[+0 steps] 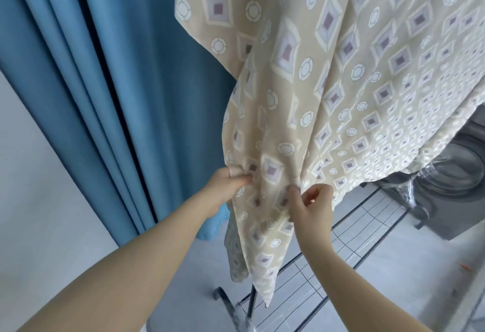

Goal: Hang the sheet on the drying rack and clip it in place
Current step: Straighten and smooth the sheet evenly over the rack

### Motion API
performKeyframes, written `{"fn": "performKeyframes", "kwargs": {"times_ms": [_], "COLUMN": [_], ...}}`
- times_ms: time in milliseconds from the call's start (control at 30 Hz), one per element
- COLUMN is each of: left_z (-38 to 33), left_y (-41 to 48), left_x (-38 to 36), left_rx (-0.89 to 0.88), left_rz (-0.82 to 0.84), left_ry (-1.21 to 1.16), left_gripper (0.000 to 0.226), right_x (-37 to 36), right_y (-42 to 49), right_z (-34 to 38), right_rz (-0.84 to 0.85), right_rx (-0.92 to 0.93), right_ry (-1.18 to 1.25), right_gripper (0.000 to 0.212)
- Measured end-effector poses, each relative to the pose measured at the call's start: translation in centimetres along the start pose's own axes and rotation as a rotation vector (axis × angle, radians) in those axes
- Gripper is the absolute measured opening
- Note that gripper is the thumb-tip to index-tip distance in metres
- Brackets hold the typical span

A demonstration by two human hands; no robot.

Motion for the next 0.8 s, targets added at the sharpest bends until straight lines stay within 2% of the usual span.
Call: {"fn": "performKeyframes", "kwargs": {"times_ms": [67,133,200,267,333,400,467,500,533,600,667,733,800], "left_z": [-0.6,-1.1,-1.7,-2.8,-4.0,-4.3,-3.7,-3.5,-3.2,-2.3,-1.4,-0.1,0.4], "left_y": [-0.8,-1.4,-1.9,-2.6,-3.4,-4.0,-4.6,-4.4,-3.4,-0.4,2.4,5.1,7.0], "left_x": [0.6,1.7,4.0,6.0,6.1,4.5,2.8,2.7,3.1,5.1,6.5,5.7,4.6], "left_rx": [-0.035,-0.059,-0.069,-0.109,-0.142,-0.102,0.001,0.040,0.064,0.085,0.038,0.008,0.001], "left_rz": [-0.038,-0.106,-0.286,-0.402,-0.334,-0.106,0.136,0.175,0.132,-0.120,-0.317,-0.268,-0.187], "left_ry": [-0.039,-0.168,-0.341,-0.380,-0.305,-0.222,-0.189,-0.202,-0.231,-0.280,-0.049,0.154,0.224], "left_gripper": [0.010,0.018,0.023,0.016,0.013,0.010,0.015,0.019,0.023,0.022,0.028,0.055,0.081], "right_x": [-1.5,-2.7,-3.3,-3.1,-2.7,-2.8,-2.9,-2.8,-2.8,-2.6,-2.4,-2.5,-2.7], "right_y": [-1.0,-1.8,-2.4,-2.6,-2.6,-2.7,-2.6,-2.2,-1.9,-0.9,-0.2,0.1,0.1], "right_z": [0.6,1.4,1.9,1.8,1.5,1.4,1.3,1.2,1.0,0.6,0.3,0.1,-0.1], "right_rz": [0.109,0.151,0.148,0.125,0.116,0.143,0.164,0.159,0.154,0.127,0.070,-0.011,-0.102], "right_rx": [0.073,0.232,0.372,0.392,0.386,0.372,0.297,0.246,0.187,0.094,0.040,0.000,-0.026], "right_ry": [0.018,-0.096,-0.182,-0.206,-0.212,-0.199,-0.161,-0.125,-0.086,-0.040,-0.041,-0.059,-0.068], "right_gripper": [0.035,0.044,0.054,0.058,0.054,0.052,0.036,0.024,0.018,0.021,0.025,0.027,0.027]}}
Point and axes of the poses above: each hand's wrist, its own y-axis towards the middle knuckle, its own x-axis out of the back of the hand, z = x × y, the point moved 8 cm from there along y, towards the middle knuckle, and after that the axes turned 11 degrees about -z, right-handed, at the moved point
